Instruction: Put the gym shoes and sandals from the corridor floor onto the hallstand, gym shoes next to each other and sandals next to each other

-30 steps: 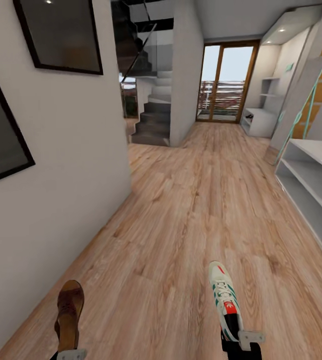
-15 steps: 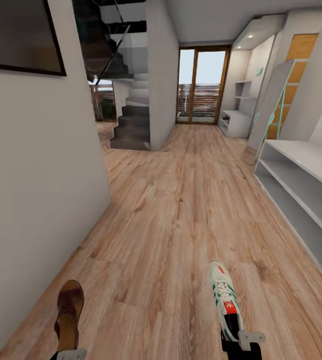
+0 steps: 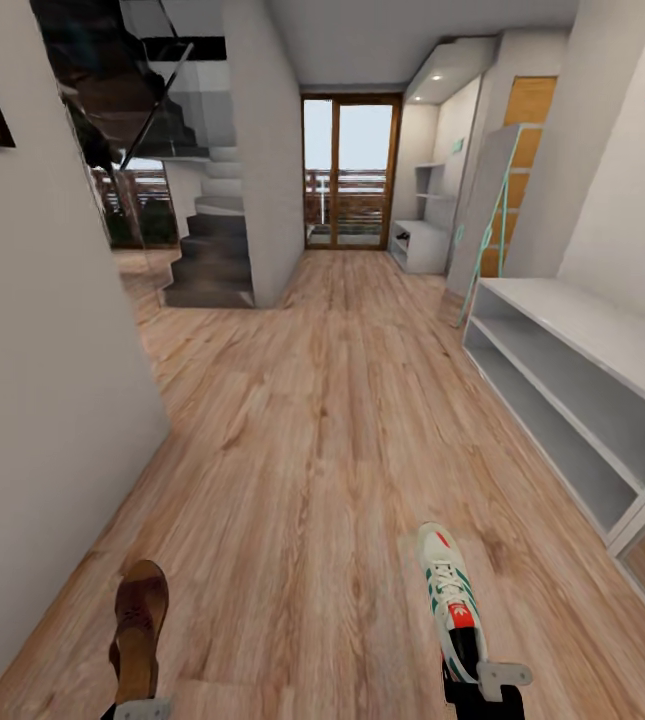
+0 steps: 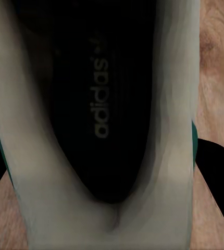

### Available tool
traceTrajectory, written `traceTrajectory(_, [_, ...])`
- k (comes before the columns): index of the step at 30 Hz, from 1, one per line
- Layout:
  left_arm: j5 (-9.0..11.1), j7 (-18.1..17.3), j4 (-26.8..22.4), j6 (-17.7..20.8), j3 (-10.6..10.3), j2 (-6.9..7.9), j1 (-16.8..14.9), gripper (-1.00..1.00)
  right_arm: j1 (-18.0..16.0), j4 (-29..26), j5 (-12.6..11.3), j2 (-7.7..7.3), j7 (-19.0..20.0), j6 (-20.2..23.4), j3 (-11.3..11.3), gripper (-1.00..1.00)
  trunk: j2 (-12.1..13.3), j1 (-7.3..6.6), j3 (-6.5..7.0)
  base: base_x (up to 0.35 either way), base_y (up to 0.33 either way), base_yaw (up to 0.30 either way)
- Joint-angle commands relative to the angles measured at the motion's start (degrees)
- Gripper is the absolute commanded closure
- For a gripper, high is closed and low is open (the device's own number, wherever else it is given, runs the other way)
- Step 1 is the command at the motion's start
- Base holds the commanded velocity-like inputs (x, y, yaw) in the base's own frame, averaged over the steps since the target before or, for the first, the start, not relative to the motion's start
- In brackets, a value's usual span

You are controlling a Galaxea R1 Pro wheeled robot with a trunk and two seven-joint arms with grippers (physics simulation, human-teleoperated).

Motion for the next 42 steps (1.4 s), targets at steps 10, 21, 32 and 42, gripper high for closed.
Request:
traceTrajectory(10, [-0.7,0.0,0.0,-0.2,0.4,0.02,0.0,1.00,-0.1,0.0,0.6,0.06,-0.2,-0.2,-0.3,1.00,0.0,0.02,-0.05,0.336,0.000,-0.296])
traceTrajectory(21, [-0.6,0.0,0.0,-0.2,0.5,0.12,0.0,1.00,-0.1,0.0,0.7,0.06,0.0,-0.1,-0.2,1.00,0.0,0.02,-0.05,0.336,0.000,-0.065])
traceTrajectory(32, [-0.6,0.0,0.0,-0.2,0.5,0.12,0.0,1.00,-0.1,0.1,0.7,0.06,0.0,-0.1,-0.2,1.00,0.0,0.02,-0.05,0.336,0.000,0.000])
traceTrajectory(42, [-0.7,0.0,0.0,-0.2,0.5,0.12,0.0,1.00,-0.1,0.1,0.7,0.06,-0.1,-0.2,-0.2,1.00,0.0,0.02,-0.05,0.336,0.000,0.000])
